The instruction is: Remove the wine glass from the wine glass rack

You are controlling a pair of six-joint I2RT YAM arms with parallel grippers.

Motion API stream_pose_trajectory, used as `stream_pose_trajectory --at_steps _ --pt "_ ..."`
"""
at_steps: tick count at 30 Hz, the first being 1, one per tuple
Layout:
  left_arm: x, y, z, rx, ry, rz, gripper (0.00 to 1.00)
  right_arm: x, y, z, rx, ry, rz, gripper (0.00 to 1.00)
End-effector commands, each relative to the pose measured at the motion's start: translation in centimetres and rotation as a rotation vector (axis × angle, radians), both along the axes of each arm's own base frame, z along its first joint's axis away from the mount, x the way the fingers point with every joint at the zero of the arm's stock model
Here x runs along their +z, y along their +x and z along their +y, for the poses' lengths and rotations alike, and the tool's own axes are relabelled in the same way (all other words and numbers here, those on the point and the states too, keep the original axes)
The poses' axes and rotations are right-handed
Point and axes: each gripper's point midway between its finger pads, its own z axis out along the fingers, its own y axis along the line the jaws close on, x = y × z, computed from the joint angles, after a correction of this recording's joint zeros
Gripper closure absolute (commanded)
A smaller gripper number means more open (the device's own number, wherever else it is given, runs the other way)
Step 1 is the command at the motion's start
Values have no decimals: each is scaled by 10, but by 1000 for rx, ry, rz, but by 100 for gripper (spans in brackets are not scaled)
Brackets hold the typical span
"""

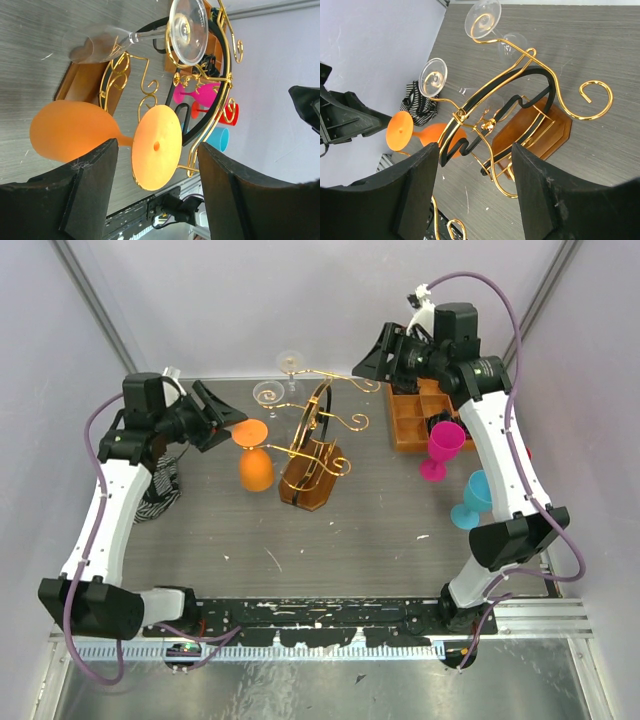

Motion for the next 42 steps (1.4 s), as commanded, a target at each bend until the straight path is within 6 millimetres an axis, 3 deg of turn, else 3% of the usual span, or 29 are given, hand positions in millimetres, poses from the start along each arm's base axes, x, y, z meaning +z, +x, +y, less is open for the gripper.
stream_pose_trajectory --at_steps 1,4,11,15,20,26,28,34,42 --pt "-2 10 -5 -16 30 -25 28 36 -16 -9 10 29 -107 35" --pt "-5 12 -10 -31 31 -17 35 32 -16 -14 1 27 -97 34" --pt "-2 11 -14 -36 24 -29 72 24 -12 -26 -25 30 -69 35" --pt "-2 9 -11 -11 27 -38 81 20 -12 -29 -28 38 -54 35" --pt "2 5 -2 31 56 -63 84 13 -12 -28 -22 43 -27 34" --pt "0 2 7 73 58 -84 99 9 -13 -28 -18 45 -14 34" --pt "-1 -2 8 79 38 -91 100 8 -13 -29 -20 43 -10 34" --pt "2 -14 -6 22 -69 -128 100 1 -13 -31 -22 39 12 34" --pt "25 -21 -23 -41 -239 -200 100 -7 -13 -36 -32 29 34 34"
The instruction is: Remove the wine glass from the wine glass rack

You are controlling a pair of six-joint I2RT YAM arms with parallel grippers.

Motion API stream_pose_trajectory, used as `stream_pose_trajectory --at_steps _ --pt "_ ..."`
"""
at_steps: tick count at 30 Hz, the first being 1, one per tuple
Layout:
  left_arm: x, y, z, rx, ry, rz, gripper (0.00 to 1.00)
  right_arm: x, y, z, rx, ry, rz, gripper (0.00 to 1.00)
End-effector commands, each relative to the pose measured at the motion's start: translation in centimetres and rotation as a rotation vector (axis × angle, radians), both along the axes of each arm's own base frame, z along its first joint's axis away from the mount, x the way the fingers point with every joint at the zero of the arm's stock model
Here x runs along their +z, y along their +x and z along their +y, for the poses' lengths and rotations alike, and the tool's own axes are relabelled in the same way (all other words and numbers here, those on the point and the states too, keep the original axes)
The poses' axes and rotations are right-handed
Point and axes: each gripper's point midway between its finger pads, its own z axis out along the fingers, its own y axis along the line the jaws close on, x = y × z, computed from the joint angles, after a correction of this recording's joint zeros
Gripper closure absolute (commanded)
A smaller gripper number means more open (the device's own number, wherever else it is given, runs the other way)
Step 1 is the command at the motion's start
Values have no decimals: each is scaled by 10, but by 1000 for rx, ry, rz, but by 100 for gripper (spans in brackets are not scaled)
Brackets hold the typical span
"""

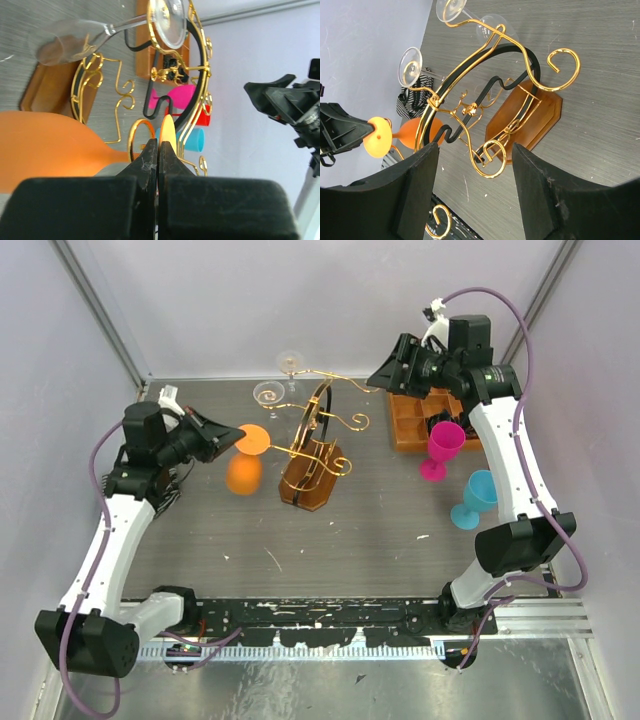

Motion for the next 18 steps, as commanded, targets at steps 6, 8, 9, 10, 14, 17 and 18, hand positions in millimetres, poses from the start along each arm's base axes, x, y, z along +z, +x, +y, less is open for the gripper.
stream_pose_trajectory --at_steps 6,8,9,10,14,17,18 --pt "38 11 -22 -84 -192 -128 100 21 -8 -6 2 12 -58 34" --pt "40 20 -23 -79 -203 -144 100 20 -8 -6 5 13 -56 34" --pt "42 25 -24 -85 -208 -158 100 20 -9 -5 8 13 -56 34" --pt "42 31 -24 -87 -206 -163 100 21 -9 -5 10 12 -58 34" --pt "44 48 -22 -83 -176 -178 100 23 -11 -7 13 4 -63 34" --pt "45 57 -2 -40 -81 -194 100 25 -12 -10 11 -6 -67 34" --pt "45 60 10 -10 -43 -197 100 26 -13 -12 12 -11 -70 34"
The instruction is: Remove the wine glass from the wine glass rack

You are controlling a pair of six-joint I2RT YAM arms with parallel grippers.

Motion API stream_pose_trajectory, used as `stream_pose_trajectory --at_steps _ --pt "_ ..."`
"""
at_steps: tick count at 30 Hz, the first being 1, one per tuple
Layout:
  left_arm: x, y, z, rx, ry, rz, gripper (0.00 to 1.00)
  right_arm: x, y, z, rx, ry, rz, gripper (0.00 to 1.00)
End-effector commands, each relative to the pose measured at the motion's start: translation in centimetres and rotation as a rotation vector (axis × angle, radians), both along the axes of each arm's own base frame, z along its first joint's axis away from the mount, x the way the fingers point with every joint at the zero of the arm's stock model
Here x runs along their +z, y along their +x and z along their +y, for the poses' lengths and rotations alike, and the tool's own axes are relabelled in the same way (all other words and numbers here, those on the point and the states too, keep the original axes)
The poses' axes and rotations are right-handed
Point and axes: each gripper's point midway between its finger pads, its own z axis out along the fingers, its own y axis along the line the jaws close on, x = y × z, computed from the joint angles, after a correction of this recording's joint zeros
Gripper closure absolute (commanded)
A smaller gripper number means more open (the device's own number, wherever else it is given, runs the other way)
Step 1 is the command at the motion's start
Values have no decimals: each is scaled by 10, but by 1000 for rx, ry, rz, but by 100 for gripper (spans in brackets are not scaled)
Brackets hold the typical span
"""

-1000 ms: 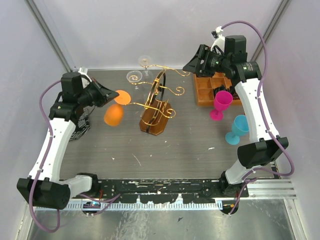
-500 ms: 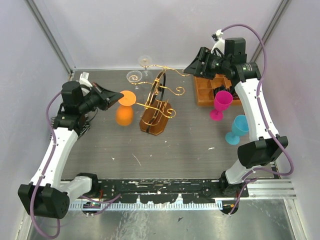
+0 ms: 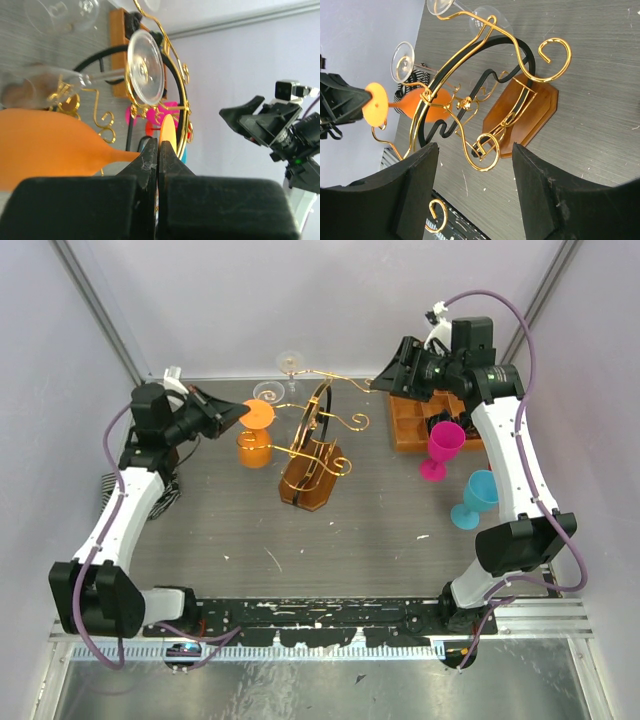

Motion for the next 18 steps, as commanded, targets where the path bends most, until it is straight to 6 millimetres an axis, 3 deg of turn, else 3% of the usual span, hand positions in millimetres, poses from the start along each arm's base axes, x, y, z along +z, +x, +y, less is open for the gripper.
stream_pose_trajectory --at_steps 1,5,7,14,18 --pt "36 10 40 79 126 -137 100 32 -11 -6 19 -6 -99 34" --pt "39 20 113 244 222 -150 100 29 -12 -10 15 -14 -93 34" --pt "33 27 138 309 312 -130 100 27 -12 -9 26 -13 -89 34" --pt "-36 82 202 400 727 126 100 17 -9 -10 34 -40 -65 29" --pt "-71 109 231 430 1223 293 100 11 -11 -10 36 -46 -53 25"
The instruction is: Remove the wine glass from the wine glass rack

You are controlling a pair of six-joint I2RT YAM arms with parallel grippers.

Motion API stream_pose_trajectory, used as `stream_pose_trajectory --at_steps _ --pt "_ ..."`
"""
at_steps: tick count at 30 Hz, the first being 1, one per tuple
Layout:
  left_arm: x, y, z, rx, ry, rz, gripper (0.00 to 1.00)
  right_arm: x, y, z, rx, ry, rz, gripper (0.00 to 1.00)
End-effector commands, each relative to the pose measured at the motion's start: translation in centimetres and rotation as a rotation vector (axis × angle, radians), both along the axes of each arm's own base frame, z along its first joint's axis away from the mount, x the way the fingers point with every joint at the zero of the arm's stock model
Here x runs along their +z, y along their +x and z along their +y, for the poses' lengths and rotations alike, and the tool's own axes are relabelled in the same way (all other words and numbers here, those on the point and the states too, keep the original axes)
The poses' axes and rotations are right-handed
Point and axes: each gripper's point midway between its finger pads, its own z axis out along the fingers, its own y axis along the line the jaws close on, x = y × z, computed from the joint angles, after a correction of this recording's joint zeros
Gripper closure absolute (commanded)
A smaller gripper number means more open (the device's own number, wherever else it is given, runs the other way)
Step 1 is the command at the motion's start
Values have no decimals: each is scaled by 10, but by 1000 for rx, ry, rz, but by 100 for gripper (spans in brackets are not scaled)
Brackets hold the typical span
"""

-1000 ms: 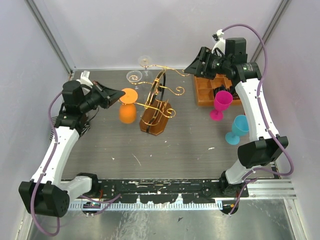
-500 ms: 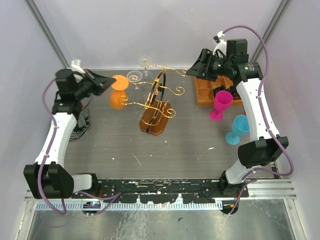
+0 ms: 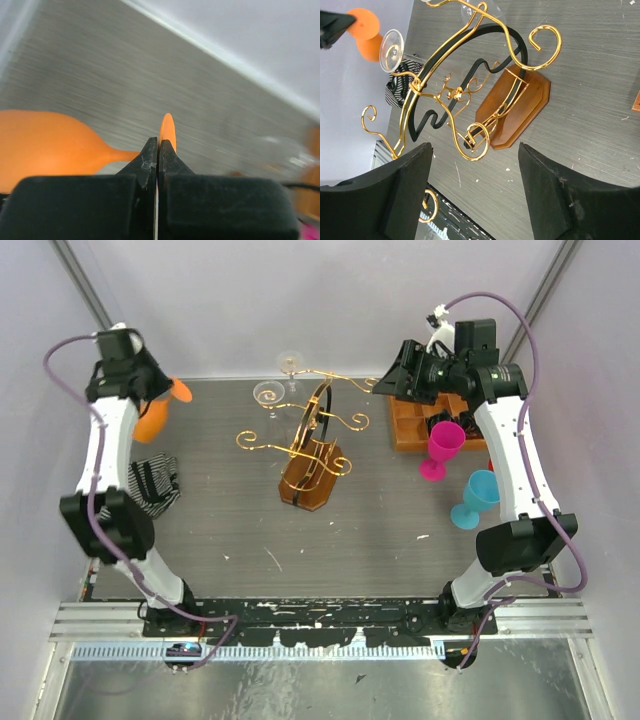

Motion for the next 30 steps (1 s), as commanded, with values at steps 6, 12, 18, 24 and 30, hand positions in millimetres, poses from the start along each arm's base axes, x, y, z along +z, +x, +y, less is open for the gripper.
stream_pose_trajectory --at_steps 6,12,18,24,30 --pt "-100 35 48 201 878 556 100 21 -8 5 43 10 -78 24" --pt "-95 63 28 285 1170 563 100 17 -15 14 72 4 -73 24" --pt "-104 61 13 292 1357 618 100 11 -16 19 91 7 -61 24" --pt "-107 63 12 276 1355 631 100 6 -18 22 106 8 -52 24" --pt "-112 51 13 253 1361 692 100 8 -20 26 123 22 -53 24"
